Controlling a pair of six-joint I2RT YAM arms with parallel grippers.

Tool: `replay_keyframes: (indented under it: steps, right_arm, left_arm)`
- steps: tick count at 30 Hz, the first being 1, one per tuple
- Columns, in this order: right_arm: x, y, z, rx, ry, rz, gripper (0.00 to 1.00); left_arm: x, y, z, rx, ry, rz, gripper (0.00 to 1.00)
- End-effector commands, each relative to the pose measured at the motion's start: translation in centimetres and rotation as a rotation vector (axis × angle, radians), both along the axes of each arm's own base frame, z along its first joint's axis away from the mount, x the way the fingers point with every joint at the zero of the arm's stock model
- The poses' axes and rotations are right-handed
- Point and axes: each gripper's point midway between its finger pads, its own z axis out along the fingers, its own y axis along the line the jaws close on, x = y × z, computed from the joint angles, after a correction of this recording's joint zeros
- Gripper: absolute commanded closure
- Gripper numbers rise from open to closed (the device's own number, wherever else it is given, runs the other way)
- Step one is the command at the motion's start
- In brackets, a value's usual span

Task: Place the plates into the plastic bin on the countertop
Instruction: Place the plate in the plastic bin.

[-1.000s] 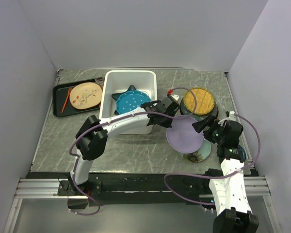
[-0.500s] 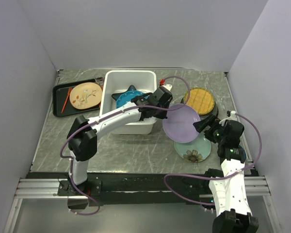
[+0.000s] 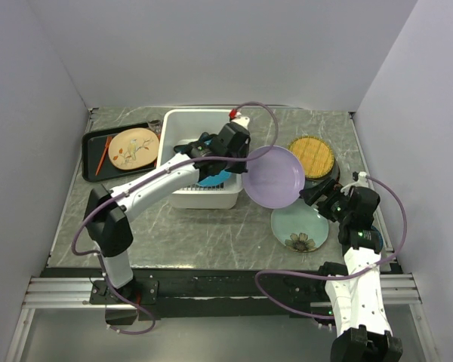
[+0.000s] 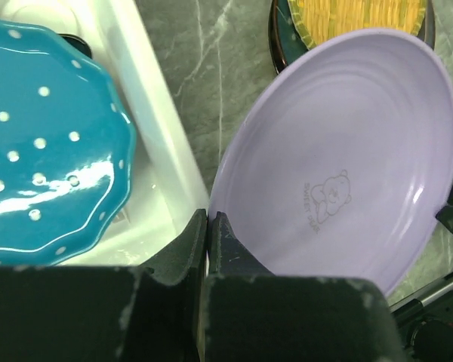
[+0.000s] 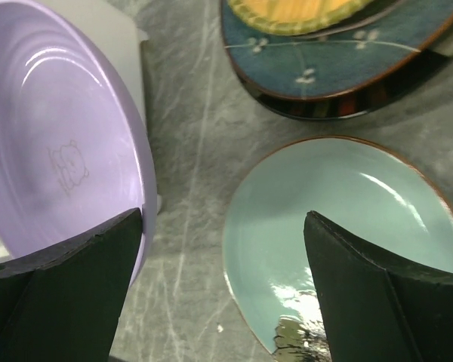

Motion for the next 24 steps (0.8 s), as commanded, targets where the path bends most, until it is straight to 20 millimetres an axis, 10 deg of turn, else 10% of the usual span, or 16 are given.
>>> replay_keyframes:
  steps: [1, 24]
  right_arm:
    - [0.5, -0.5, 1.4, -0.028, -0.050, -0.010, 0.07]
    - [0.5, 0.1, 0.4, 0.008, -0.030, 0.009, 0.07]
  left_arm:
    - [1.2, 2.6, 4.7, -0.072, -0.104, 0.055, 0.99]
    - [3.7, 12.0, 6.3, -0.118, -0.138, 0.247, 0.99]
